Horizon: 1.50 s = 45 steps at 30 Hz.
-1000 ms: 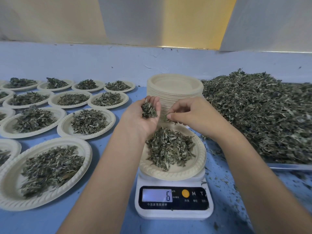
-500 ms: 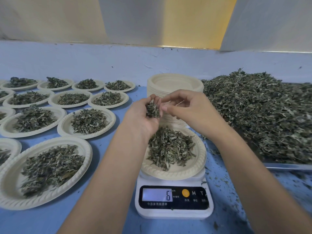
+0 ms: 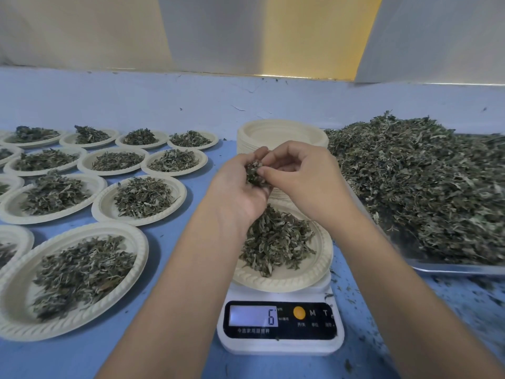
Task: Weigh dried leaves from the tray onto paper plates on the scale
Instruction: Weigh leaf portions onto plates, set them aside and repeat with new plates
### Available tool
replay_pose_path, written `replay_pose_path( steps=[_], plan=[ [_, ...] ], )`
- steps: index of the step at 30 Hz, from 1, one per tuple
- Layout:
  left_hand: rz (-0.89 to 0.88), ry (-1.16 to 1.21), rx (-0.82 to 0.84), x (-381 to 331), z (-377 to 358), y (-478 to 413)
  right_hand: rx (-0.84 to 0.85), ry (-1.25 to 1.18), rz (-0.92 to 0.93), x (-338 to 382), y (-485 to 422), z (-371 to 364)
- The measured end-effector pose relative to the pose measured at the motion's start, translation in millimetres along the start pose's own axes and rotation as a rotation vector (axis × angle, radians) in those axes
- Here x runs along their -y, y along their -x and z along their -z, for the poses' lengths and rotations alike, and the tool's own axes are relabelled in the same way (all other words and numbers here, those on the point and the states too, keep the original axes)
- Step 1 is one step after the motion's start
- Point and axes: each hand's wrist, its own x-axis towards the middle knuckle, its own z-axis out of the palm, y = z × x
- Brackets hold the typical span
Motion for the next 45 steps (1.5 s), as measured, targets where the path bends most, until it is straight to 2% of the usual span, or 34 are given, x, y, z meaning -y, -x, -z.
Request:
replay_pose_path(
  steps=[6,10,18,22,35,41,45],
  plan=[
    [0.000,0.112,-0.067,-8.6,4.1,-3.2,0.015,-0.158,-0.073,0.2,-3.1,3.0],
    [-0.022,0.126,-0.110,-11.5,9.2,-5.4,0.092,-0.252,-0.098,4.1,-2.1,10.0],
    [-0.027,0.156,-0.159,-14.1,17.5,-7.7,0.362,-0.036,-0.148,2.5,-0.7,24.2],
    [-0.025,0.165,-0.155,-13.9,16.9,-6.1,0.420,0.024,-0.141,1.9,0.0,27.2],
    [-0.009,0.168,-0.153,-12.5,17.6,-5.4,0.454,0.119,-0.157,-4.6,-1.8,30.3],
    [0.000,0.161,-0.162,-13.0,19.0,-6.1,0.361,0.002,-0.156,-4.6,-2.9,32.2],
    [0.004,0.154,-0.143,-12.4,18.1,-6.1,0.215,0.019,-0.136,-6.9,-4.8,27.0]
  ],
)
